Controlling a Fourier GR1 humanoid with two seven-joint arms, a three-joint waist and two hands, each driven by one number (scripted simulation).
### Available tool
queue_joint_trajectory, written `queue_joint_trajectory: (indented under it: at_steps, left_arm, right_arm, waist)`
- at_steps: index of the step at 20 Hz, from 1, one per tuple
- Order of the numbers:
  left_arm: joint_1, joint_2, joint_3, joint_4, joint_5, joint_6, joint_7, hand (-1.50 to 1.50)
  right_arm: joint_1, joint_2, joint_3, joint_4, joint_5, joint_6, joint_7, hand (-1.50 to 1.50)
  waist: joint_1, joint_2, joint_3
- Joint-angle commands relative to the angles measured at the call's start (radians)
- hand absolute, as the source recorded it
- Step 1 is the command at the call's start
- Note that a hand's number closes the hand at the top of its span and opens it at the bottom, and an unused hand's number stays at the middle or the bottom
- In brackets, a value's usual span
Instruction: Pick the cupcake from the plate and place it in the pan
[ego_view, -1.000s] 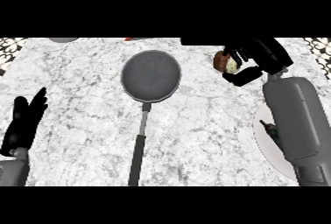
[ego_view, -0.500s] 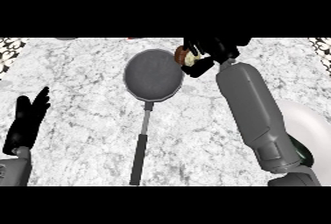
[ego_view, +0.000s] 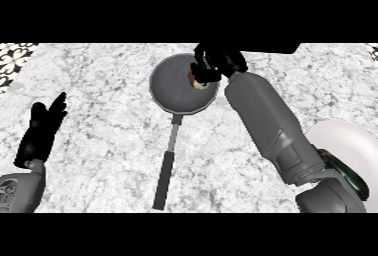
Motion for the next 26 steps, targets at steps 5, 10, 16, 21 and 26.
queue_joint_trajectory:
  at_steps: [5, 10, 16, 21, 26]
  left_arm:
    - [-0.045, -0.013, -0.021, 0.028, -0.011, -0.016, -0.028, 0.00]
    - [-0.061, -0.016, -0.045, 0.013, -0.022, -0.030, -0.012, 0.00]
    - [-0.087, -0.039, -0.065, 0.041, -0.027, -0.034, -0.019, 0.00]
    - [-0.140, -0.035, -0.062, 0.057, -0.032, -0.034, -0.014, 0.00]
    - [-0.124, -0.047, -0.056, 0.067, -0.032, -0.019, -0.016, 0.00]
  right_arm:
    - [-0.046, 0.003, 0.038, 0.182, -0.097, -0.060, -0.057, 1.50]
    - [-0.028, 0.003, -0.012, 0.243, -0.195, -0.023, -0.081, -1.50]
    - [0.001, 0.003, -0.013, 0.287, -0.236, -0.035, -0.160, -1.50]
    - [-0.035, 0.003, -0.070, 0.283, -0.328, -0.051, -0.208, -1.50]
    - [-0.031, 0.003, -0.132, 0.271, -0.407, -0.099, -0.282, -1.50]
  waist:
    - [0.063, 0.019, 0.000]
    - [0.099, 0.026, 0.001]
    - [0.122, 0.034, 0.002]
    - [0.134, 0.032, 0.003]
    - [0.115, 0.031, 0.002]
